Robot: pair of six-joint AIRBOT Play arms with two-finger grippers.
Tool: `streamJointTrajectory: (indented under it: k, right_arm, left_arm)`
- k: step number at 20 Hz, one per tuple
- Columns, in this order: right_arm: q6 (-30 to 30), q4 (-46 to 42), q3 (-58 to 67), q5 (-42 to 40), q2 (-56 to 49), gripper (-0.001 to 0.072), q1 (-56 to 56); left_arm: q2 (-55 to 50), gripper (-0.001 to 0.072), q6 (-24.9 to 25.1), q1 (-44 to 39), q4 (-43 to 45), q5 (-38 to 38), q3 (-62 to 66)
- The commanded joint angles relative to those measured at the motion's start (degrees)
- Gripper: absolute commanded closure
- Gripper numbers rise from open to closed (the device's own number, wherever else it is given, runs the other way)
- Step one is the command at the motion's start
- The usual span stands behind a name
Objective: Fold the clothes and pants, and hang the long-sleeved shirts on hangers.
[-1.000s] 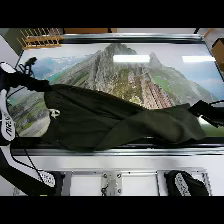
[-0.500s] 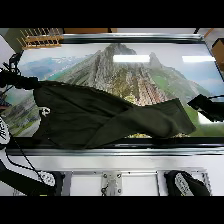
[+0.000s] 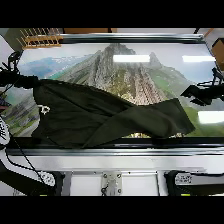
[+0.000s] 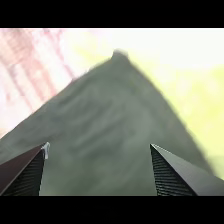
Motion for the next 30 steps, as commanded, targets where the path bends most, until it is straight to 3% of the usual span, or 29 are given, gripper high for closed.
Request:
streamJointTrajectory:
  k: [1,6,15,17,18,19,22,25,30]
  right_arm:
    - [-6.1,0.4,7.1,0.2,-10.4,0.002,0.0]
    - [-11.2,0.4,8.1,-0.1,-14.9,0.0019,0.5]
    - [-11.5,0.4,8.1,-2.8,-16.9,0.0035,4.0]
    - [-11.5,0.4,8.2,-3.7,-16.5,0.0476,4.8]
    - [-11.5,0.4,8.7,-3.6,-16.1,0.0649,5.0]
    - [-11.5,0.4,9.4,-3.2,-14.8,0.0696,5.0]
    - [-11.5,-1.1,10.6,-0.7,-4.9,0.0697,5.0]
    - [-11.5,-5.5,8.5,9.5,10.3,0.0697,6.4]
    - [-5.4,-13.3,-7.7,19.8,38.4,0.0696,8.8]
  left_arm:
    - [0.0,0.0687,0.1,0.1,0.0,0.2,0.0]
    - [0.0,0.0686,0.0,0.1,0.0,0.2,0.0]
    - [0.0,0.0686,0.0,0.1,0.0,0.2,0.0]
    - [0.0,0.0686,0.1,0.1,0.0,0.2,0.0]
    - [0.0,0.0687,0.1,0.1,0.0,0.2,0.0]
    - [0.0,0.0686,0.1,0.1,0.0,0.2,0.0]
    - [0.0,0.0686,0.1,0.1,0.0,0.2,0.0]
    - [0.0,0.0686,0.0,0.1,0.0,0.2,0.0]
    - [0.0,0.0686,0.0,0.1,0.0,0.2,0.0]
